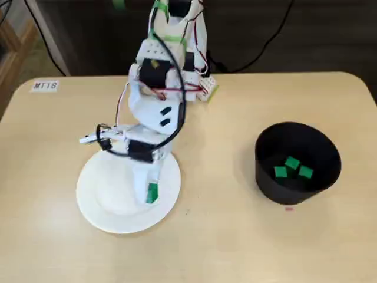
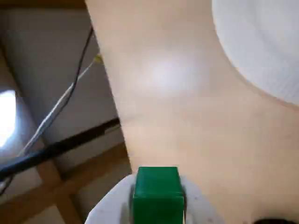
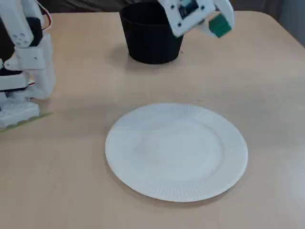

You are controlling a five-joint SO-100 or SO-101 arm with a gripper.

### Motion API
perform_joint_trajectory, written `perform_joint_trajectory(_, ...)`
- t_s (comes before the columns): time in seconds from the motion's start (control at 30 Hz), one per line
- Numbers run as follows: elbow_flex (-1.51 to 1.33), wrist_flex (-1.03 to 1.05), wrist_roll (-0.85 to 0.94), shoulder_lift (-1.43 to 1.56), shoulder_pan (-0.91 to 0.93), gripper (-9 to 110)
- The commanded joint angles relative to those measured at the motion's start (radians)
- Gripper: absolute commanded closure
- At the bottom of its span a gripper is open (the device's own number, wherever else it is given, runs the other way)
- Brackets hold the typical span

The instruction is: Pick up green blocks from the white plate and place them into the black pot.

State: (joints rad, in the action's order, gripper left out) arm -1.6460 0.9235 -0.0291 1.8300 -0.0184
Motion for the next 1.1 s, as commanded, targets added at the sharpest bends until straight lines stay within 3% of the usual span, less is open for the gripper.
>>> perform_joint_trajectory(0.0,-0.04,0.0,-0.012,0.179,-0.222,104)
perform_joint_trajectory(0.27,-0.341,-0.344,-0.02,0.284,-0.607,104)
perform_joint_trajectory(0.53,-0.512,-0.598,-0.002,0.249,-0.64,104)
perform_joint_trajectory(0.7,-0.518,-0.626,0.014,0.201,-0.611,102)
perform_joint_trajectory(0.8,-0.529,-0.611,0.06,0.198,-0.609,74)
perform_joint_trajectory(1.07,-0.531,-0.566,0.1,0.201,-0.594,50)
